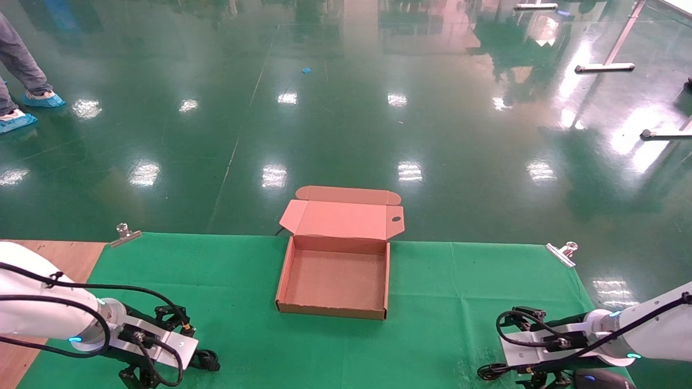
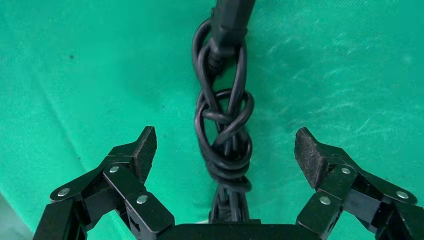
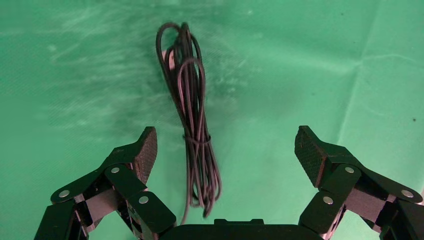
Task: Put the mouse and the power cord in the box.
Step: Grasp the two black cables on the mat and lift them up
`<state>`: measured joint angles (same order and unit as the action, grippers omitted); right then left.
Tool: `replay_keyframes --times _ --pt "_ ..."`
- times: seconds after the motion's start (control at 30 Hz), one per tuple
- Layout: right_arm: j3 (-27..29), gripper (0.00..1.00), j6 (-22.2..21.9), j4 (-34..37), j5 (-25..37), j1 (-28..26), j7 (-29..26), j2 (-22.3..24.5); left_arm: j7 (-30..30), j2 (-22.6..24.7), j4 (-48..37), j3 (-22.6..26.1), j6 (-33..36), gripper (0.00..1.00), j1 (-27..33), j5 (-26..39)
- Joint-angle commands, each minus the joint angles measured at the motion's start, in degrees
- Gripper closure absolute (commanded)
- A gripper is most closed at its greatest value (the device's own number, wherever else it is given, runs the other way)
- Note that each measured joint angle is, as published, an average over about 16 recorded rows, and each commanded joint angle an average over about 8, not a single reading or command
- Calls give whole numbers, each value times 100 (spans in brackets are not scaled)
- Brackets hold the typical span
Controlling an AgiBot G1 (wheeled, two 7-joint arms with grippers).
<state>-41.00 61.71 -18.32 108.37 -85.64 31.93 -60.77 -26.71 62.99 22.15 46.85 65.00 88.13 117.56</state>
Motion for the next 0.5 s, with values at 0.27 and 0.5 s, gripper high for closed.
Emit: replay_keyframes --times 0.27,0.5 --pt "127 26 -201 929 -212 -142 612 -257 -556 183 -908 -89 -124 21 185 -164" --pt "183 100 -220 1294 -300 -250 890 -331 -860 234 -1337 -161 -264 100 327 -266"
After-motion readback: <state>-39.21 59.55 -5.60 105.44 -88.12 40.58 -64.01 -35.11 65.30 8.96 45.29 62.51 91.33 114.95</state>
